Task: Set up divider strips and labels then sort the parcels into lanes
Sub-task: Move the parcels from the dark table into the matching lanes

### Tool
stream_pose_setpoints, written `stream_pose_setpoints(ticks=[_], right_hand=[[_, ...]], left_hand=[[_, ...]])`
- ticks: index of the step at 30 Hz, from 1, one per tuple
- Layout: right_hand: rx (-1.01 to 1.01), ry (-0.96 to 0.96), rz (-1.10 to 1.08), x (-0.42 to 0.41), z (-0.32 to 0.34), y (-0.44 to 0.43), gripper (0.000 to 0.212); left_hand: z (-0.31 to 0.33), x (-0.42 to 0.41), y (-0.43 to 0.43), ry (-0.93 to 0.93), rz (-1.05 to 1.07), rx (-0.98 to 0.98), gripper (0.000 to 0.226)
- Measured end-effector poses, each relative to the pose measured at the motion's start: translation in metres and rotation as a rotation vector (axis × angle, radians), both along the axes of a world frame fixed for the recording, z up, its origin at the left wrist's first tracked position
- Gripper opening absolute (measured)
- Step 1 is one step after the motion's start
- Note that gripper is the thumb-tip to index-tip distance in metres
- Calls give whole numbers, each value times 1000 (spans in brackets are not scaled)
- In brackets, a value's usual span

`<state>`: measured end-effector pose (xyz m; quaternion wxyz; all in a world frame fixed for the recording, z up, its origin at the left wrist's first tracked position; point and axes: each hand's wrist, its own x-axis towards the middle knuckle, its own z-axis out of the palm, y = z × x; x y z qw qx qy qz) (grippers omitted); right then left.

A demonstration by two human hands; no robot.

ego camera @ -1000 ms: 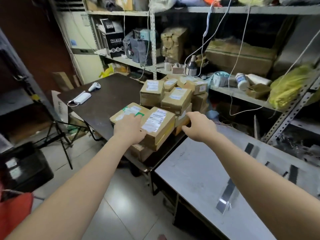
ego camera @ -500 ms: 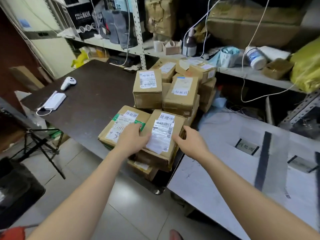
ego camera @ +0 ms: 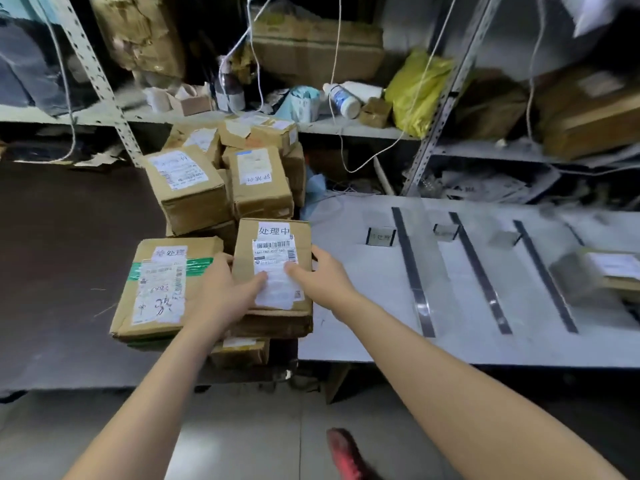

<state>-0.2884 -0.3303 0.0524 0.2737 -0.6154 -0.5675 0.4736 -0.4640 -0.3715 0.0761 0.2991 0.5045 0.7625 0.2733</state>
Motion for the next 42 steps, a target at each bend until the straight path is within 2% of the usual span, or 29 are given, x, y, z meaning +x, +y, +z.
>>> stream_pose_setpoints(ticks=[6, 11, 16, 19, 24, 27, 32, 37, 42], right_hand=[[16, 36, -153, 44, 18, -29, 22], [57, 16, -231, 99, 29, -41, 50], [93, 21, -302, 173, 40, -42, 41], [127, 13, -354, 234, 44, -34, 48], [182, 56, -386, 349, 45, -7, 35], [201, 5, -389, 410, 41, 18, 41], [149, -36, -315, 477, 15, 59, 24], [48, -116, -224, 486, -21, 97, 13], [-29, -176, -170, 478, -52, 125, 27]], left_hand=[[18, 39, -5, -80, -113, 137, 47], [24, 93, -8, -180, -186, 189, 44], [33, 160, -2, -300, -294, 198, 40], [37, 220, 6, -348, -341, 179, 41], [37, 332, 37, -368, -361, 186, 42], [33, 396, 59, -340, -359, 174, 39], [8, 463, 98, -253, -342, 38, 42], [-28, 477, 130, -147, -251, -117, 41], [-60, 476, 160, -45, -245, -170, 46]])
